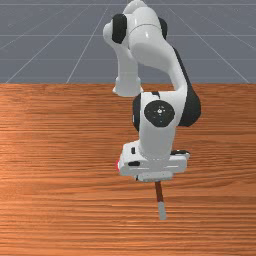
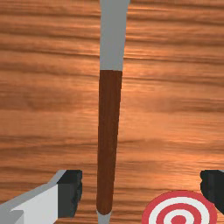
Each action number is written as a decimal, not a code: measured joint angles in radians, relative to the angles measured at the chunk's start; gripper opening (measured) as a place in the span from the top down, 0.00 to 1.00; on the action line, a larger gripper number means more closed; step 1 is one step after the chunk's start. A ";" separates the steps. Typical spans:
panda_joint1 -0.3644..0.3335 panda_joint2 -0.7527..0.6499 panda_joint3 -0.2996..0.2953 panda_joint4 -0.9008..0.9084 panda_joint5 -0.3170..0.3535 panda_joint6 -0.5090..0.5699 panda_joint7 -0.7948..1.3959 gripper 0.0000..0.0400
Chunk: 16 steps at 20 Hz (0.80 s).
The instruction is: Pick up the pen and put it to the marker
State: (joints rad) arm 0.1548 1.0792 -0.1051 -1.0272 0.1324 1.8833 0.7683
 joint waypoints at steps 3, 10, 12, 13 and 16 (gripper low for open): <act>0.013 0.022 0.004 0.016 -0.004 0.015 0.002 0.00; 0.045 0.121 -0.029 0.130 -0.045 0.023 0.051 0.00; 0.065 0.137 -0.042 0.149 -0.064 0.024 0.066 0.00; 0.072 0.142 -0.046 0.153 -0.069 0.025 0.072 0.00; 0.078 0.148 -0.052 0.157 -0.076 0.026 0.079 0.75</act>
State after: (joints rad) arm 0.2332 1.2271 -0.1574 -0.8698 0.0561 1.9097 0.8474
